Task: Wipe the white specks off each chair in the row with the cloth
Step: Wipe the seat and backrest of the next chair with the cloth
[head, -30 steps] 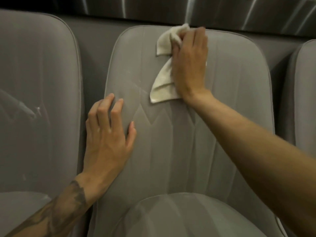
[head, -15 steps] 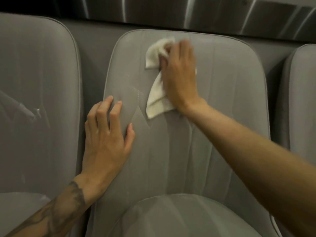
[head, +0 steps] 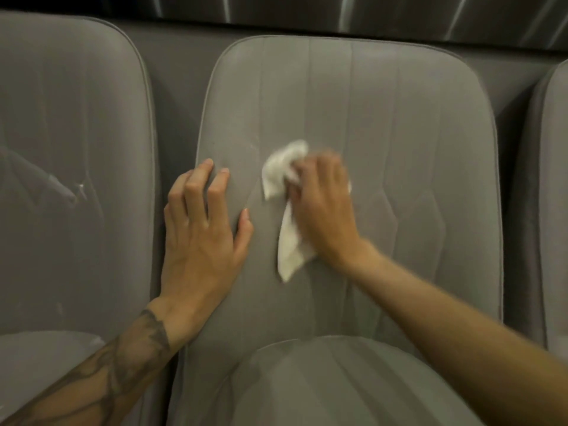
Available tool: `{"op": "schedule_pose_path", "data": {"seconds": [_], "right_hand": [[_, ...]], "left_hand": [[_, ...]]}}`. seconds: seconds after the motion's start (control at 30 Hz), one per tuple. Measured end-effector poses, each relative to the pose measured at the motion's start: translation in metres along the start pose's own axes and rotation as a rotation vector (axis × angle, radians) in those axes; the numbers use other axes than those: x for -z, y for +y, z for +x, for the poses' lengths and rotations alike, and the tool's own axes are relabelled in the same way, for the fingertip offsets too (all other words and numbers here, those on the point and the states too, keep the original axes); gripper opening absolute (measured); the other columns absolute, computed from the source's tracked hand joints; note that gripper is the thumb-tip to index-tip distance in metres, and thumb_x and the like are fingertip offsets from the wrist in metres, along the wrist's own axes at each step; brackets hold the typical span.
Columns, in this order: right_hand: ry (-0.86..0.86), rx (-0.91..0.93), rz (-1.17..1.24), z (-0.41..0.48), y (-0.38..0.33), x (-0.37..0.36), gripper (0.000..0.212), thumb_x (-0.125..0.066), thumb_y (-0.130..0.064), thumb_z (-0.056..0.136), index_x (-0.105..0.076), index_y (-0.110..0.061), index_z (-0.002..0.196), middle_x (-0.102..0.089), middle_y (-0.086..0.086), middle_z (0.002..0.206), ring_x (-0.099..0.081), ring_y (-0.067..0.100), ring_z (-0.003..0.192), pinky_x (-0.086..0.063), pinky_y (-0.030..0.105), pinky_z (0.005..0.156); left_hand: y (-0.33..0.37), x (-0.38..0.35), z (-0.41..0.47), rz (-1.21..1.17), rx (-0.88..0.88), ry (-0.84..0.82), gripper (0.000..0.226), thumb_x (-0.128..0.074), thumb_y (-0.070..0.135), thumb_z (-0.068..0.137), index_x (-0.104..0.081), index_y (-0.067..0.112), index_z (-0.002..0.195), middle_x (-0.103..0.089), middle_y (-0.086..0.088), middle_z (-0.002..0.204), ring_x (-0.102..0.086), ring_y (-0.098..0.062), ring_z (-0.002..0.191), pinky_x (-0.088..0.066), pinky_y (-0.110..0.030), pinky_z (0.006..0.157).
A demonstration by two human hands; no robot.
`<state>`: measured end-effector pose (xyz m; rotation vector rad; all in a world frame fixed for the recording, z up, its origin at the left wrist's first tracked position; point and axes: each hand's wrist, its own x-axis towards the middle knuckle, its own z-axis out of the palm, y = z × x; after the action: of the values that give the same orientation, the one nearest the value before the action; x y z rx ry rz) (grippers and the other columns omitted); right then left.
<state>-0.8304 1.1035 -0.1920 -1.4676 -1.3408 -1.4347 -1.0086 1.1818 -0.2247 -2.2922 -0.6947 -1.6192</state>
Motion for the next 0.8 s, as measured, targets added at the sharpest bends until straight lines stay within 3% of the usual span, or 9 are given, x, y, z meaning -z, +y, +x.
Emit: {"op": "schedule_pose_path", "data": {"seconds": [0.1,0.17,0.23,0.33,0.43,0.63,0.7,0.8], "right_hand": [[-0.204,0.173,0.104,-0.099,-0.020,0.012,0.013,-0.051,-0.016,0.100,-0.052,-0.009,0.111,-0.047,0.011,0.111,-0.050,0.031,0.091,-0.042,0.040,0.081],[-0.276,0.248,0.131,-0.114,-0.014,0.017,0.014,-0.047,-0.019,0.102,-0.050,-0.011,0.113,-0.046,0.008,0.114,-0.050,0.029,0.093,-0.040,0.037,0.083],[-0.229,0.258,0.109,-0.085,-0.002,0.014,0.015,-0.047,-0.021,0.102,-0.050,-0.012,0.113,-0.047,0.009,0.113,-0.049,0.030,0.093,-0.039,0.038,0.083],[-0.084,0.089,0.015,-0.023,0.010,0.009,0.012,-0.056,-0.016,0.100,-0.056,-0.007,0.107,-0.055,0.015,0.107,-0.049,0.032,0.091,-0.041,0.041,0.080],[-0.044,-0.013,0.014,-0.026,0.002,0.007,0.012,-0.059,-0.015,0.098,-0.057,-0.005,0.105,-0.053,0.014,0.109,-0.049,0.032,0.093,-0.041,0.041,0.080],[-0.346,0.355,0.113,-0.125,-0.005,0.023,0.019,-0.054,-0.015,0.094,-0.050,-0.010,0.112,-0.046,0.010,0.114,-0.054,0.031,0.090,-0.040,0.038,0.082],[-0.290,0.317,0.063,-0.094,0.008,0.021,0.018,-0.052,-0.015,0.095,-0.050,-0.010,0.113,-0.047,0.011,0.113,-0.051,0.032,0.091,-0.039,0.040,0.083],[-0.069,0.031,-0.060,-0.009,0.018,0.012,0.012,-0.055,-0.014,0.098,-0.055,-0.006,0.107,-0.054,0.018,0.102,-0.050,0.034,0.089,-0.040,0.042,0.079]], "left_hand": [[0.000,0.000,0.000,0.018,-0.005,0.002,0.055,-0.060,0.024,0.100,-0.043,-0.002,0.145,-0.040,-0.027,0.150,-0.042,-0.047,0.136,-0.035,-0.053,0.115],[0.001,0.000,0.000,0.014,-0.004,0.001,0.054,-0.059,0.024,0.100,-0.044,-0.002,0.145,-0.040,-0.027,0.150,-0.042,-0.047,0.135,-0.036,-0.053,0.115],[0.001,0.000,0.001,0.008,-0.005,0.002,0.055,-0.059,0.024,0.100,-0.044,-0.002,0.145,-0.041,-0.027,0.150,-0.042,-0.048,0.135,-0.036,-0.053,0.115],[0.000,0.001,0.001,0.004,0.001,0.005,0.055,-0.060,0.025,0.100,-0.043,-0.001,0.145,-0.040,-0.026,0.150,-0.042,-0.047,0.136,-0.035,-0.053,0.115],[-0.001,0.000,0.000,0.008,-0.004,0.000,0.055,-0.058,0.026,0.101,-0.043,-0.001,0.145,-0.040,-0.026,0.151,-0.042,-0.046,0.136,-0.034,-0.052,0.116],[0.000,0.000,-0.001,0.017,0.005,0.001,0.054,-0.058,0.025,0.100,-0.044,-0.001,0.145,-0.040,-0.026,0.151,-0.042,-0.047,0.136,-0.034,-0.051,0.117],[0.001,0.001,-0.001,0.020,0.006,0.000,0.055,-0.058,0.026,0.100,-0.044,-0.002,0.146,-0.040,-0.026,0.151,-0.042,-0.047,0.136,-0.033,-0.051,0.117],[0.001,0.001,0.000,0.012,0.007,-0.003,0.056,-0.059,0.026,0.100,-0.043,-0.001,0.147,-0.040,-0.026,0.151,-0.042,-0.047,0.136,-0.035,-0.053,0.116]]}}
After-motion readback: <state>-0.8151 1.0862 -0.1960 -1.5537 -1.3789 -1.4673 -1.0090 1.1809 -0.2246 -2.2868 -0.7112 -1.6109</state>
